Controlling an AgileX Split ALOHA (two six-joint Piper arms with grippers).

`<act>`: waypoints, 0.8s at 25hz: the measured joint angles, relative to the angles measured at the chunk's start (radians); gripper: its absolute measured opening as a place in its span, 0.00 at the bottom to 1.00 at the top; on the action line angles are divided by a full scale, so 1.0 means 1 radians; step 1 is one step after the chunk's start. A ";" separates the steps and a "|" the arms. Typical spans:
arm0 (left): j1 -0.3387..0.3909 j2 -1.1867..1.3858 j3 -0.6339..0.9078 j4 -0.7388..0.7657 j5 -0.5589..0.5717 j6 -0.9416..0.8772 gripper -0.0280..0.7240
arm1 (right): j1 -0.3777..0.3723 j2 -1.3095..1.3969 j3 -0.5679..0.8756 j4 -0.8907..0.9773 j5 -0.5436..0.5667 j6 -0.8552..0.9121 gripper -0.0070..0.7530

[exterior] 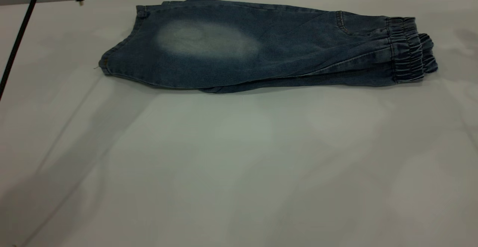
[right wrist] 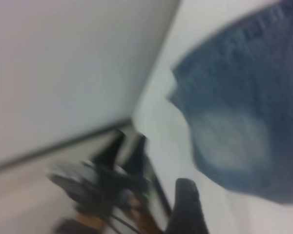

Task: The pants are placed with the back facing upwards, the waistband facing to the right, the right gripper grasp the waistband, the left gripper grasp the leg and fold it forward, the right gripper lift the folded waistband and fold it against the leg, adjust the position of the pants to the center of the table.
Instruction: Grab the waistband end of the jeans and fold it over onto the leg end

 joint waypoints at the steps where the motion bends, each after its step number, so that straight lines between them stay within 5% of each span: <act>1: -0.009 -0.013 0.000 -0.024 0.018 0.010 0.61 | 0.005 -0.010 0.000 -0.033 0.011 -0.014 0.61; 12: -0.031 -0.168 0.002 -0.364 0.028 0.248 0.61 | 0.090 -0.016 0.000 -0.197 0.067 -0.276 0.61; 20: -0.031 -0.262 0.002 -0.393 0.007 0.273 0.61 | 0.090 -0.016 0.000 -0.195 0.063 -0.457 0.61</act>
